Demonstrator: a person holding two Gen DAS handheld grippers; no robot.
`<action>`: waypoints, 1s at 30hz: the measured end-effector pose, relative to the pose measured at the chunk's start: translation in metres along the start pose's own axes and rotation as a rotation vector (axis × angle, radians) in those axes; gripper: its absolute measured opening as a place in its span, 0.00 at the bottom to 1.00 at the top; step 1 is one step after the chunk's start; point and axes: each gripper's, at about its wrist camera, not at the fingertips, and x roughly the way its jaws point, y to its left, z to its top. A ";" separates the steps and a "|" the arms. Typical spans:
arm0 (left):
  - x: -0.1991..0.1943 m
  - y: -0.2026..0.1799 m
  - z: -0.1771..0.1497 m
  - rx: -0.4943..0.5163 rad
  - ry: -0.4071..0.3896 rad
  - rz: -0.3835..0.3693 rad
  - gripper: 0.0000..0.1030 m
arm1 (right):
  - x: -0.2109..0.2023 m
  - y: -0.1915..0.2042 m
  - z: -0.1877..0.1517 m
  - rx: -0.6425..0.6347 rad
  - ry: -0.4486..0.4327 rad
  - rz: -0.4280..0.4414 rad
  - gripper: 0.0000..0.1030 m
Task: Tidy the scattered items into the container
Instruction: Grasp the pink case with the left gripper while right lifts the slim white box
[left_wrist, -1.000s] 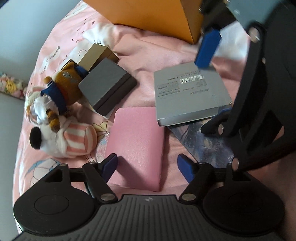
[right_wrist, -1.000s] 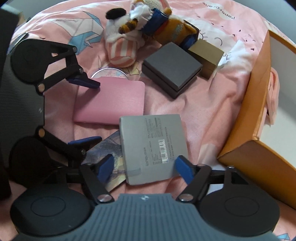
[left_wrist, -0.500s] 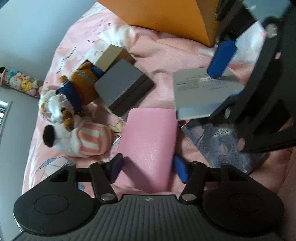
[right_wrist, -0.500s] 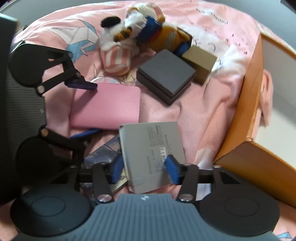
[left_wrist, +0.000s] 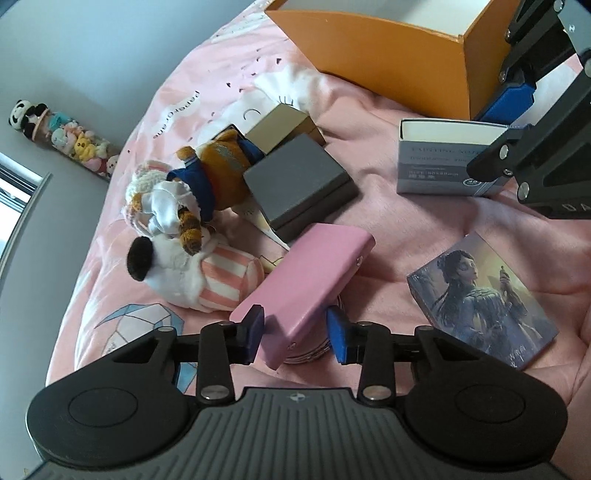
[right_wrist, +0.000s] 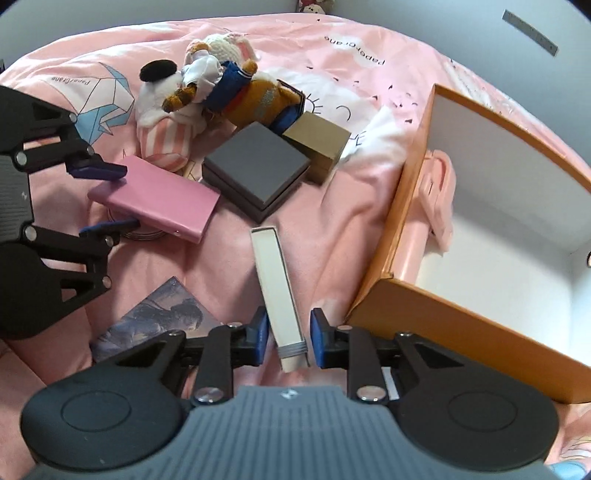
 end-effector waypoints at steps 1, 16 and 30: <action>0.001 -0.001 0.000 0.004 0.004 -0.001 0.42 | 0.001 0.001 0.001 -0.002 0.000 -0.003 0.23; -0.005 0.007 0.002 -0.046 -0.022 -0.066 0.34 | -0.004 0.006 0.003 -0.026 -0.002 0.030 0.17; -0.041 0.056 0.007 -0.386 -0.101 -0.302 0.19 | -0.040 -0.016 -0.007 0.101 -0.019 0.121 0.17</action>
